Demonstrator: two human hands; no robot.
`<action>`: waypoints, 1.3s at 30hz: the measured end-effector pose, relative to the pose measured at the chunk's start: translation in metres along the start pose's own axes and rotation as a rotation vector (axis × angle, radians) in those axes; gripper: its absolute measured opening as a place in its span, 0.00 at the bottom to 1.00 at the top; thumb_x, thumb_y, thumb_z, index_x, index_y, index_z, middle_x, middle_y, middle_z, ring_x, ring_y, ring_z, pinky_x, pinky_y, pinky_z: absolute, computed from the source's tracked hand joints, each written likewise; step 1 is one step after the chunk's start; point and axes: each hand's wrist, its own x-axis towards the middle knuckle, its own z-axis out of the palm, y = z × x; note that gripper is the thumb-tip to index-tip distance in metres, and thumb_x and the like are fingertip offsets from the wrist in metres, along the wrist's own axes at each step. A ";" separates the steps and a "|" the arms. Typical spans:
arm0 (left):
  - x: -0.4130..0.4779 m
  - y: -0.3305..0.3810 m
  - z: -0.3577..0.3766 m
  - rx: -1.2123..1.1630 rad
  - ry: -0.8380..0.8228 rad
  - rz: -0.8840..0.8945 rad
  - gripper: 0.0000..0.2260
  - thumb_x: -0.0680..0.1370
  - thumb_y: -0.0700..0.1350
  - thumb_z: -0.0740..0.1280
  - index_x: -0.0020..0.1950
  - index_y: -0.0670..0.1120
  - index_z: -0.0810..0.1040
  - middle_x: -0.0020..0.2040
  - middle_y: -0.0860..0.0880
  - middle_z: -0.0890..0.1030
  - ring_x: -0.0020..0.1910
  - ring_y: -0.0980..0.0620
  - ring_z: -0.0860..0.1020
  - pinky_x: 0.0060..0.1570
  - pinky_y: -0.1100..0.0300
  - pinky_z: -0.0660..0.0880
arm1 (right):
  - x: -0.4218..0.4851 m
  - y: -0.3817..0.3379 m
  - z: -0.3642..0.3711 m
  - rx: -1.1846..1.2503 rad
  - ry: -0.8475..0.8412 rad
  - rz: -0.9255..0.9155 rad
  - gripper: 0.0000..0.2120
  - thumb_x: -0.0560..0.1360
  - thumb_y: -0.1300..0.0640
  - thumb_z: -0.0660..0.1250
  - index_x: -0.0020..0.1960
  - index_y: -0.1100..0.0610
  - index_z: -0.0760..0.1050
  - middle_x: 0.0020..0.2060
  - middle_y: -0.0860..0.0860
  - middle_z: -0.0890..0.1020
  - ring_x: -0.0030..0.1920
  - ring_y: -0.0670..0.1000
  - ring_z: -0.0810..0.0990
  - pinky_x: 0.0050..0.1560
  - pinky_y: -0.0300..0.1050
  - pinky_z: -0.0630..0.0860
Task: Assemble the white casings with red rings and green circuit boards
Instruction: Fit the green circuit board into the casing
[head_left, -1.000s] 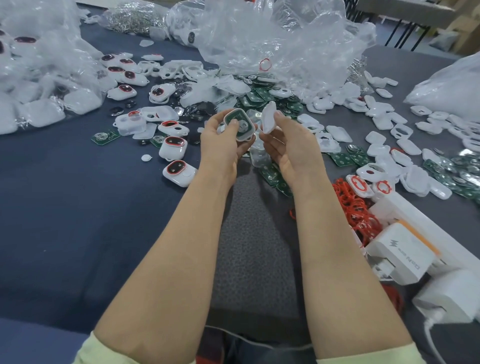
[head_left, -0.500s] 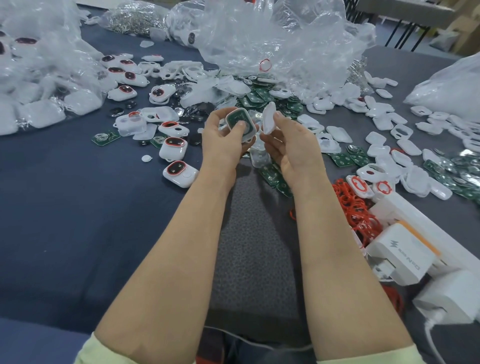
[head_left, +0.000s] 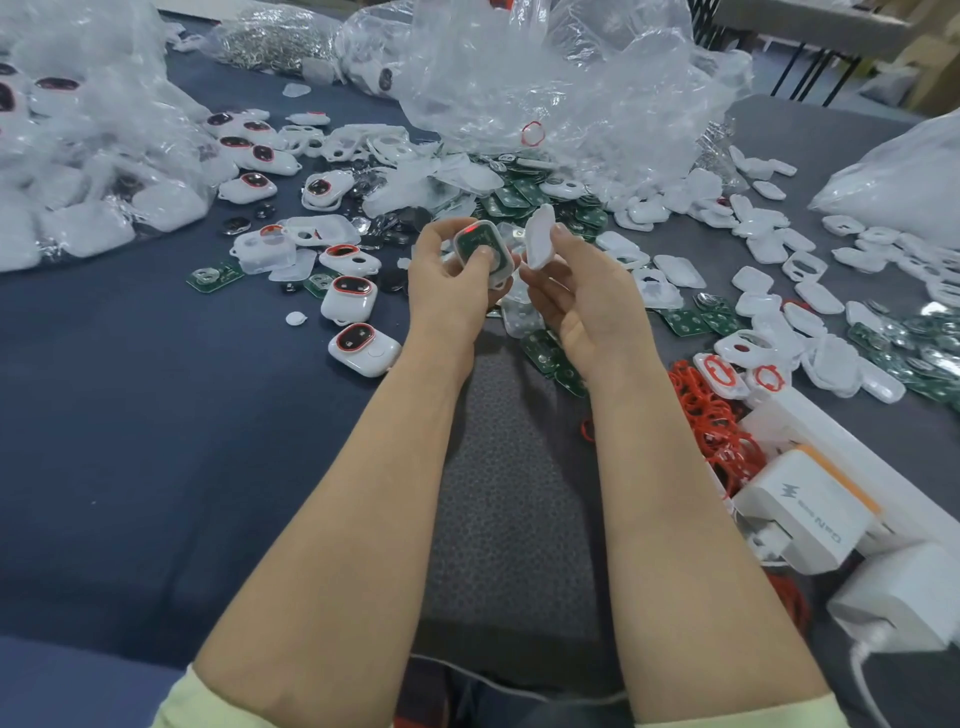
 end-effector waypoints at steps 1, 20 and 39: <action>0.000 0.000 0.000 -0.003 0.005 0.004 0.12 0.79 0.30 0.59 0.49 0.47 0.70 0.51 0.38 0.79 0.44 0.44 0.82 0.41 0.58 0.78 | 0.000 0.000 0.001 -0.007 0.007 -0.010 0.05 0.77 0.55 0.66 0.45 0.57 0.75 0.38 0.51 0.81 0.38 0.48 0.81 0.35 0.35 0.76; 0.005 0.003 0.002 -0.150 0.112 -0.100 0.08 0.84 0.46 0.55 0.48 0.48 0.71 0.45 0.46 0.77 0.43 0.49 0.77 0.40 0.60 0.77 | -0.010 -0.009 0.000 0.460 -0.178 0.136 0.11 0.79 0.53 0.62 0.49 0.61 0.77 0.40 0.57 0.84 0.39 0.50 0.83 0.44 0.40 0.81; 0.008 0.006 0.002 -0.244 0.125 -0.220 0.19 0.84 0.55 0.50 0.46 0.47 0.74 0.41 0.44 0.79 0.37 0.49 0.79 0.40 0.57 0.79 | -0.010 0.012 0.017 -0.491 0.065 -0.504 0.09 0.73 0.57 0.72 0.52 0.57 0.76 0.43 0.48 0.82 0.43 0.42 0.81 0.47 0.36 0.78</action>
